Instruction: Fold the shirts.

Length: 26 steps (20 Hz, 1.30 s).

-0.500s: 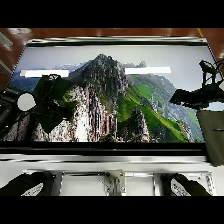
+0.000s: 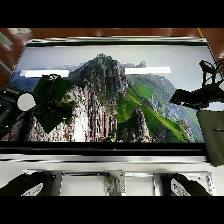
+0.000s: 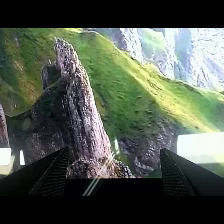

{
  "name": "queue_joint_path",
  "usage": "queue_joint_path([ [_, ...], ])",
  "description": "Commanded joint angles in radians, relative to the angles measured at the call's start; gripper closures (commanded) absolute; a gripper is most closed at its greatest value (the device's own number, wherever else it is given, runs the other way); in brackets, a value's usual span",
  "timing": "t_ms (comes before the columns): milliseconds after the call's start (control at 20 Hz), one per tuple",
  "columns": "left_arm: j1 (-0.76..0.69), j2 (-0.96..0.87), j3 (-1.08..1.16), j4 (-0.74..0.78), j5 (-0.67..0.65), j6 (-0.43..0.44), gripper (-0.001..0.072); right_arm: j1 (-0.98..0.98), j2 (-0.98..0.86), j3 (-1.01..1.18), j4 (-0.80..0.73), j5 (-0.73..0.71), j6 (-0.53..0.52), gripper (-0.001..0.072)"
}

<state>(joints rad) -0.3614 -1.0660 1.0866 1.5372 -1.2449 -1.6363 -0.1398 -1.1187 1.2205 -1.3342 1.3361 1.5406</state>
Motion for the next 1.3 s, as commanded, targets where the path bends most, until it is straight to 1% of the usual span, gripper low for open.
queue_joint_path([
  [0, 0.000, 0.000, -0.001, 0.000, 0.000, 0.000, 0.0011, 0.000, 0.000, 0.001, 0.000, -0.030, 0.000, 0.0015],
  [100, 0.000, 0.000, -0.001, 0.000, 0.000, 0.000, 0.0011, -0.001, 0.000, 0.001, -0.002, -0.088, 0.000, 0.0015],
  [150, 0.000, 0.000, -0.001, 0.000, 0.000, 0.000, 0.0011, -0.001, 0.000, 0.001, -0.010, -0.085, 0.000, 0.0015],
  [250, 0.000, -0.002, -0.004, 0.000, 0.070, 0.000, 0.0011, -0.001, 0.000, 0.001, -0.011, -0.083, 0.000, 0.0015],
  [400, 0.000, -0.014, -0.003, 0.000, 0.240, 0.000, 0.0011, 0.000, 0.000, 0.001, -0.048, 0.000, 0.000, 0.0015],
  [500, 0.000, -0.014, -0.003, 0.000, 0.298, 0.000, 0.0012, 0.000, 0.000, 0.001, -0.061, 0.084, 0.000, 0.0015],
  [550, 0.000, -0.018, -0.003, 0.001, 0.353, 0.000, 0.0018, 0.001, 0.000, 0.001, -0.057, 0.127, 0.000, 0.0015],
  [600, 0.002, -0.021, -0.003, 0.001, 0.444, 0.000, 0.0129, 0.000, 0.000, 0.001, -0.049, 0.162, 0.000, 0.0015],
  [650, 0.004, -0.020, -0.003, 0.001, 0.491, 0.000, 0.0259, 0.000, 0.000, 0.001, -0.044, 0.198, 0.000, 0.0015],
  [700, 0.008, -0.021, -0.003, 0.001, 0.510, 0.000, 0.0357, 0.000, 0.000, 0.001, -0.039, 0.230, 0.000, 0.0015],
  [750, 0.014, -0.023, -0.003, 0.013, 0.510, 0.001, 0.0414, 0.000, 0.000, 0.001, -0.032, 0.263, 0.000, 0.0016],
  [900, 0.061, -0.030, -0.003, 0.061, 0.449, 0.000, 0.0414, 0.000, 0.000, 0.001, -0.018, 0.331, 0.010, 0.0015],
  [1000, 0.108, -0.030, -0.003, 0.066, 0.393, 0.002, 0.0413, 0.000, 0.000, 0.001, -0.005, 0.341, 0.052, 0.0016],
  [1100, 0.165, -0.032, -0.008, 0.126, 0.326, 0.034, 0.0409, 0.000, 0.000, 0.001, 0.008, 0.341, 0.088, 0.0016],
  [1150, 0.214, -0.033, -0.019, 0.190, 0.320, 0.044, 0.0366, 0.000, 0.000, 0.001, 0.016, 0.342, 0.114, 0.0016],
  [1200, 0.288, -0.042, -0.029, 0.227, 0.346, 0.029, 0.0139, 0.000, 0.000, 0.001, 0.027, 0.345, 0.142, 0.0016],
  [1250, 0.377, -0.061, -0.027, 0.215, 0.368, -0.022, -0.0008, 0.000, 0.000, 0.001, 0.047, 0.345, 0.173, 0.0016],
])
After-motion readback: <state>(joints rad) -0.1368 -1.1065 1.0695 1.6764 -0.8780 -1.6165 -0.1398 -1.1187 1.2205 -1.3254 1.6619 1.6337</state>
